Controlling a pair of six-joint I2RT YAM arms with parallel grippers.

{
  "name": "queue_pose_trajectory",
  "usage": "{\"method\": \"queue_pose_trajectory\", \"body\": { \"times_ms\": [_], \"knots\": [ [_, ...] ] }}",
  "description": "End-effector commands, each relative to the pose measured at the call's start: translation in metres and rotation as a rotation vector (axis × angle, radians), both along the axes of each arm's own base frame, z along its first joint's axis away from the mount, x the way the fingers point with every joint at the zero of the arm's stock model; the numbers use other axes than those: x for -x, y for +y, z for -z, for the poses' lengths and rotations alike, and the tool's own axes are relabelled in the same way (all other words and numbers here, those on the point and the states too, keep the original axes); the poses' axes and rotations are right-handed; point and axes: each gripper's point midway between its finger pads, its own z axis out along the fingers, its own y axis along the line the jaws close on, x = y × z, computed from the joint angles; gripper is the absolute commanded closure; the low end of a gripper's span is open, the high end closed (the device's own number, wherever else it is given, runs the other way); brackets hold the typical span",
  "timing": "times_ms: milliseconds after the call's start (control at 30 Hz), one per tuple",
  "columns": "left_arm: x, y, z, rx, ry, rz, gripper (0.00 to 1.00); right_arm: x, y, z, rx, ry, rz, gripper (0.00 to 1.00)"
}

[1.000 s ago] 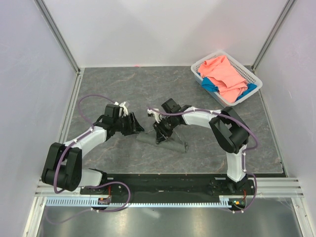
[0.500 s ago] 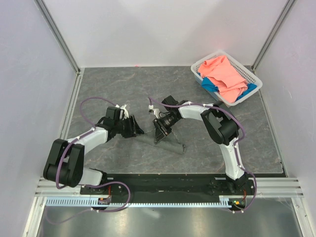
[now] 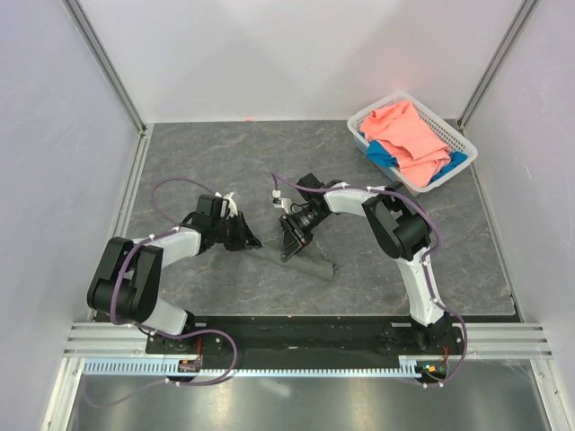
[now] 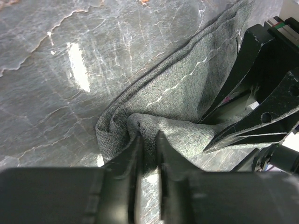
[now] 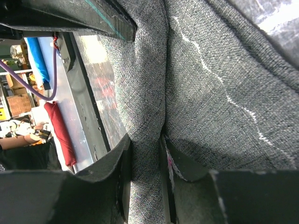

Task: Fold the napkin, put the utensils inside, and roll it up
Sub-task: Roll the napkin with the utensil

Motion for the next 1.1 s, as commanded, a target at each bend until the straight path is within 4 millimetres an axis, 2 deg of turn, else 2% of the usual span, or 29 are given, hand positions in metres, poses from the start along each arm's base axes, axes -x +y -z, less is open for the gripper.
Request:
{"method": "queue_pose_trajectory", "body": {
  "times_ms": [0,100,233,267,400,433,467,533,567,600,633,667,733,800,933,1067],
  "knots": [
    [0.000,-0.003,0.005,-0.003,0.003,0.037,0.89,-0.008,-0.005,0.013,0.081,-0.060,0.010,0.60],
    [0.000,-0.004,0.005,0.000,0.007,0.035,0.97,-0.020,-0.006,0.000,0.107,-0.133,0.042,0.50],
    [-0.001,-0.003,0.007,-0.002,0.020,0.029,0.98,-0.033,-0.007,-0.023,0.117,-0.238,0.072,0.38],
    [0.000,-0.004,0.008,-0.004,0.031,0.032,0.98,-0.038,-0.008,-0.034,0.114,-0.291,0.079,0.37],
    [0.000,-0.004,0.011,-0.011,0.064,0.033,0.98,-0.041,-0.008,-0.056,0.118,-0.487,0.075,0.29],
    [0.000,-0.004,0.012,-0.014,0.071,0.032,0.98,-0.042,-0.007,-0.071,0.103,-0.557,0.082,0.28],
    [0.001,-0.003,0.012,-0.019,0.084,0.029,0.98,-0.046,-0.013,-0.065,0.143,-0.635,0.083,0.27],
    [0.001,-0.003,0.014,-0.022,0.105,0.024,0.98,-0.036,-0.007,-0.079,0.142,-0.744,0.060,0.23],
    [0.000,-0.003,0.013,-0.022,0.105,0.022,0.98,-0.042,-0.015,-0.072,0.206,-0.829,0.072,0.23],
    [0.002,-0.003,0.015,-0.026,0.122,0.023,0.98,-0.032,-0.009,-0.073,0.210,-0.874,0.045,0.21],
    [0.002,-0.003,0.016,-0.026,0.129,0.022,0.98,-0.032,-0.011,-0.078,0.226,-0.927,0.054,0.21],
    [0.001,-0.003,0.016,-0.024,0.132,0.021,0.98,-0.029,-0.013,-0.072,0.244,-0.965,0.053,0.20],
    [0.002,-0.004,0.017,-0.022,0.145,0.028,0.98,-0.027,-0.015,-0.076,0.277,-1.057,0.070,0.20],
    [0.003,-0.005,0.018,-0.018,0.153,0.033,0.98,-0.025,-0.019,-0.070,0.306,-1.118,0.082,0.19],
    [0.003,-0.006,0.019,-0.014,0.159,0.038,0.98,-0.017,-0.019,-0.067,0.303,-1.184,0.075,0.21],
    [0.003,-0.007,0.019,-0.013,0.161,0.041,0.98,-0.009,-0.016,-0.054,0.296,-1.171,0.030,0.27]
  ]
}}
